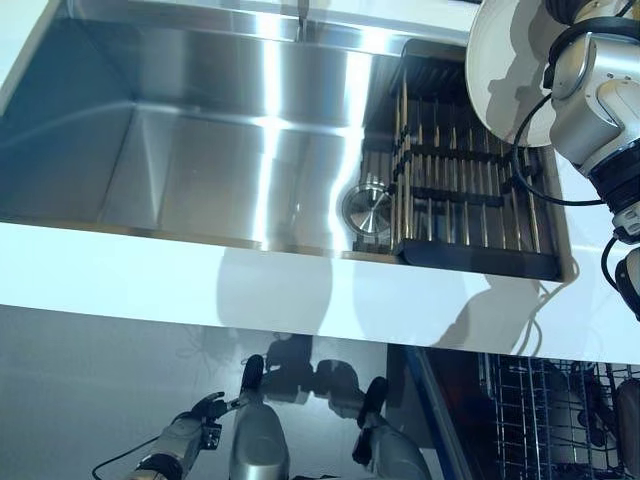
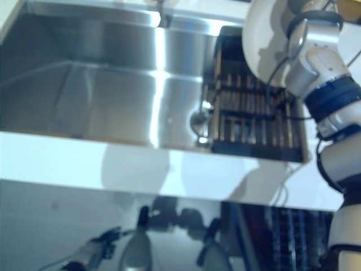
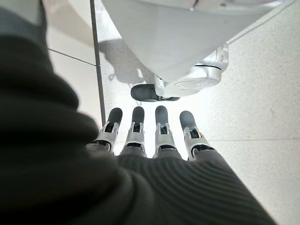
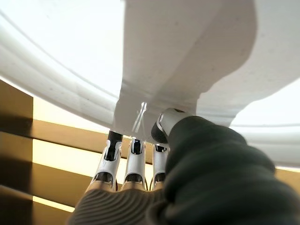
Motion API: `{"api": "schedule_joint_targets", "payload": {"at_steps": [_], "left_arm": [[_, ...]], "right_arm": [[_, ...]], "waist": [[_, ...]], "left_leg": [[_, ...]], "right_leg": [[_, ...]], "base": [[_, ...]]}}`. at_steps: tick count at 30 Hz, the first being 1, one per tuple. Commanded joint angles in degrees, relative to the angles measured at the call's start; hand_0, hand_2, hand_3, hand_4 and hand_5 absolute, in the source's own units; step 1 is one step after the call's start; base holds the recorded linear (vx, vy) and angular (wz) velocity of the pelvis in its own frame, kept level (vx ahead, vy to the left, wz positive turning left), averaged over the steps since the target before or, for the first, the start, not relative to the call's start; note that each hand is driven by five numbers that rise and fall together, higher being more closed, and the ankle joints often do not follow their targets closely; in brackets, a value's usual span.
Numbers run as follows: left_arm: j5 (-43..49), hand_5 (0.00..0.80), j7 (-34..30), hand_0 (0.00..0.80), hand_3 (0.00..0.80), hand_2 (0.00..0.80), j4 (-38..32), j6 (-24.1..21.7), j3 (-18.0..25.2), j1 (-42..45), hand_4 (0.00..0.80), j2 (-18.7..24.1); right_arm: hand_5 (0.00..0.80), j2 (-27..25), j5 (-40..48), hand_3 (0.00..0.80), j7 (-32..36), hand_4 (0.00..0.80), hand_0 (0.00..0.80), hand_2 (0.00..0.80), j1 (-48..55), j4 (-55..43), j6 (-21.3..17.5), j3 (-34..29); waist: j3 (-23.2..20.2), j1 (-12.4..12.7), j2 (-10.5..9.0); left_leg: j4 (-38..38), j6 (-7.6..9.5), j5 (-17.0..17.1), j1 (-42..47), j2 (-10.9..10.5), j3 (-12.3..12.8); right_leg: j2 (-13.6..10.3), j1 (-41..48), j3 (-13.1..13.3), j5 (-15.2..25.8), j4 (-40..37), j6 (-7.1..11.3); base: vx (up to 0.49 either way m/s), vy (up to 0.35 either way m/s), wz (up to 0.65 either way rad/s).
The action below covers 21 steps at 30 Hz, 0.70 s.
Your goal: Take plates into dishwasher
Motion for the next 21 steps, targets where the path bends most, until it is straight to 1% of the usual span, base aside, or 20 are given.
{"api": "schedule_joint_targets", "payload": {"at_steps": [1,3,6,10,12,16,18,21], "left_arm": [[-0.10,0.000,-0.45,0.000,0.000,0.000,1.86,-0.63,-3.74,0.03,0.000,0.91],[-0.06,0.000,-0.41,0.000,0.000,0.000,1.83,-0.52,-3.79,0.05,0.000,1.09],[1.07,0.000,-0.52,0.000,0.000,0.000,2.02,-1.20,-3.40,0.63,0.000,1.28],[3.01,0.000,-0.99,0.000,0.000,0.000,2.14,-1.34,-3.24,1.15,0.000,1.45],[4.01,0.000,-1.50,0.000,0.000,0.000,2.49,-1.67,-3.08,1.53,0.000,1.85],[5.75,0.000,-2.56,0.000,0.000,0.000,2.96,-2.17,-2.96,1.80,0.000,2.29],[6.12,0.000,-3.01,0.000,0.000,0.000,3.16,-2.40,-3.14,1.71,0.000,2.48],[6.24,0.000,-3.77,0.000,0.000,0.000,3.32,-2.52,-3.34,1.42,0.000,2.41]], "right_arm": [[0.800,-2.09,0.07,0.800,-2.91,0.800,0.800,0.800,-8.19,3.02,-0.98,3.78],[0.800,-2.14,0.46,0.800,-2.94,0.800,0.800,0.800,-8.12,3.32,-2.88,3.89],[0.800,-2.61,0.96,0.800,-3.71,0.800,0.800,0.800,-7.44,3.24,-4.56,3.57],[0.800,-4.30,2.52,0.800,-1.56,0.800,0.800,0.800,-5.51,2.99,-4.85,2.60],[0.800,-5.40,3.81,0.800,2.14,0.800,0.800,0.800,-3.68,3.24,-4.96,1.03],[0.800,-7.55,6.17,0.800,10.34,0.800,0.800,0.800,-2.16,5.49,-4.52,0.88],[0.800,-8.32,6.79,0.800,13.75,0.800,0.800,0.800,-1.42,7.35,-5.59,0.29],[0.800,-9.49,5.98,0.800,17.88,0.800,0.800,0.800,-0.39,9.92,-8.24,-0.30]], "waist": [[-0.91,0.68,-2.90],[-1.31,0.63,-2.99],[-2.21,0.52,-3.24],[-4.07,-0.12,-3.55],[-5.19,-0.75,-3.78],[-7.13,-2.19,-3.92],[-8.00,-2.99,-3.91],[-9.15,-4.14,-3.78]], "left_leg": [[-2.60,4.50,0.74,0.28,-2.74,2.44],[-2.60,4.53,0.63,0.52,-2.71,2.60],[-2.60,4.53,0.30,1.15,-2.68,2.54],[-2.60,4.61,-0.38,2.63,-2.53,3.14],[-2.60,4.53,-0.75,3.59,-2.42,3.72],[-2.60,4.34,-1.41,5.44,-2.02,4.95],[-2.60,4.23,-1.70,6.30,-1.71,5.66],[-2.60,3.95,-2.06,7.82,-0.98,6.92]], "right_leg": [[-2.23,2.07,2.10,-2.54,-0.09,3.01],[-2.22,2.29,2.03,-2.62,-0.09,3.00],[-2.14,2.85,1.99,-2.86,-0.09,2.96],[-2.12,4.02,2.13,-3.24,-0.09,3.03],[-1.98,4.61,2.43,-3.37,-0.09,3.18],[-1.72,5.50,3.48,-3.57,-0.09,3.30],[-1.59,5.79,4.23,-3.68,-0.09,3.37],[-1.46,6.34,5.27,-3.86,-0.09,3.46]], "base": [[0.000,0.000,0.00],[0.000,0.000,0.00],[0.021,-0.037,0.00],[0.048,-0.045,-0.01],[0.055,-0.048,-0.03],[0.040,-0.017,-0.17],[0.040,-0.009,-0.17],[0.051,-0.001,-0.28]]}}
